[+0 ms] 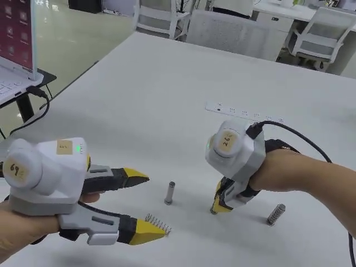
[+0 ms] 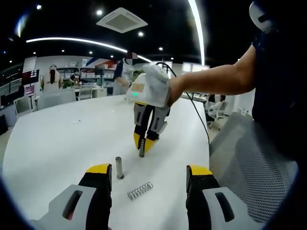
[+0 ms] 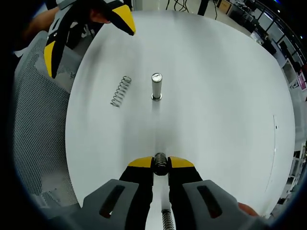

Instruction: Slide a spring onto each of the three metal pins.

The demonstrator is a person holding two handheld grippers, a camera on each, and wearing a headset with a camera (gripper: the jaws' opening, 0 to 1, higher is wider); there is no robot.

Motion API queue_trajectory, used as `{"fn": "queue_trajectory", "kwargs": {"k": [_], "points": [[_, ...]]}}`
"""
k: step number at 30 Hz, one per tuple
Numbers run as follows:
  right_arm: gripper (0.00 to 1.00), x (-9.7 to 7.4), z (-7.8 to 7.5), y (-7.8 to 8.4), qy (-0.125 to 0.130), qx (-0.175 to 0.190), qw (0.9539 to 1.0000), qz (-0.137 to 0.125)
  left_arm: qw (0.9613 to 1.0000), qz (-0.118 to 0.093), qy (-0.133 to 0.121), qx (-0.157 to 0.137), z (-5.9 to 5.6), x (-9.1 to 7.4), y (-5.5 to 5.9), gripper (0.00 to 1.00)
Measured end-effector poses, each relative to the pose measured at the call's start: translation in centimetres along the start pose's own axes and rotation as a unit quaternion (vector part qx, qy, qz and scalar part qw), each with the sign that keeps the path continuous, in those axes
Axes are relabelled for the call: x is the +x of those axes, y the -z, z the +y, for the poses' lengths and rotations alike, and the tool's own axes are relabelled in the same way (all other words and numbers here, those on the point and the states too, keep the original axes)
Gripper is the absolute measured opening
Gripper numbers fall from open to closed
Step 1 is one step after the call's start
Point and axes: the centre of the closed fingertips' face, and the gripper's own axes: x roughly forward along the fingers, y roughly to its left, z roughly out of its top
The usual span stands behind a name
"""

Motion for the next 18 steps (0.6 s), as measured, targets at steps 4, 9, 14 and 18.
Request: {"fn": "queue_trajectory", "kwargs": {"k": [4,9,14,18], "points": [[0.09,-0.04,-0.03,-0.07,-0.001,0.003,1.0,-0.003,1.0,0.001,0.001,0.0,-0.03,-0.01,-0.01,0.58],[0.09,-0.02,-0.03,-0.05,-0.002,0.006,1.0,-0.004,1.0,0.0,0.0,0.0,-0.09,-0.05,-0.04,0.58],[0.13,-0.11,0.04,-0.32,-0.002,0.013,0.9998,-0.012,1.0,0.001,-0.001,0.0,-0.1,-0.19,0.01,0.58],[0.16,-0.49,0.06,-0.69,-0.001,0.021,0.9995,-0.023,1.0,0.002,-0.001,0.0,-0.16,-0.28,0.13,0.58]]}}
